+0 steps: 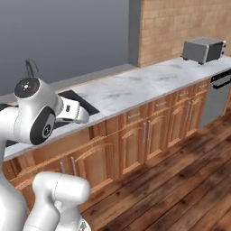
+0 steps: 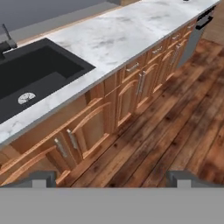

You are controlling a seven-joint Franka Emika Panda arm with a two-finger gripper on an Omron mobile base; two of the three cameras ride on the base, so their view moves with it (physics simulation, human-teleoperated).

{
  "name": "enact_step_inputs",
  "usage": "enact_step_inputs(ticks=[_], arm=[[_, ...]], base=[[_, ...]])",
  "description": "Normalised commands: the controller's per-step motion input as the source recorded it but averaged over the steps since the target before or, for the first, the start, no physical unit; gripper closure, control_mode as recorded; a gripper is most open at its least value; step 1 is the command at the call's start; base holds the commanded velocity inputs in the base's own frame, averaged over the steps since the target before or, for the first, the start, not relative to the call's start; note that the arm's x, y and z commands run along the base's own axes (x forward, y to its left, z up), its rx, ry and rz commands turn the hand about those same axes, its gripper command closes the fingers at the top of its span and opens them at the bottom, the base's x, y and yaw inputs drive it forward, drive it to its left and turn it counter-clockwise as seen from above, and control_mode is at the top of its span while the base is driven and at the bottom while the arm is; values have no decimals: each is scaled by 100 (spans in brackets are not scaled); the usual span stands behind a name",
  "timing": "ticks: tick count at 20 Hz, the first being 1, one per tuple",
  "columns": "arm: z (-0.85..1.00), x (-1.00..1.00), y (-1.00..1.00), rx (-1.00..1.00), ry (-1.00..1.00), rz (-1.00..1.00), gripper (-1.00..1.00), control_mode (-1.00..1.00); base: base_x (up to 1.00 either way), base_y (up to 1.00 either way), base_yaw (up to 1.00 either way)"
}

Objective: Four empty soda cans are scattered around the kitchen. Gather all the cans and cluster them next to the stove for recycling.

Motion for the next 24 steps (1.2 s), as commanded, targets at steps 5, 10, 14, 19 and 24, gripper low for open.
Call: enact_step_inputs(ticks=[5, 10, 14, 19, 24], arm=[[0, 0, 0, 0, 0, 0, -100, 100], [0, 0, 0, 0, 0, 0, -100, 100], [0, 0, 0, 0, 0, 0, -100, 100], [0, 0, 0, 0, 0, 0, -100, 100], [0, 0, 0, 0, 0, 0, -100, 100]], base=[[34, -48, -26], [55, -57, -16], [71, -76, -5], [73, -86, -1], [71, -80, -2]])
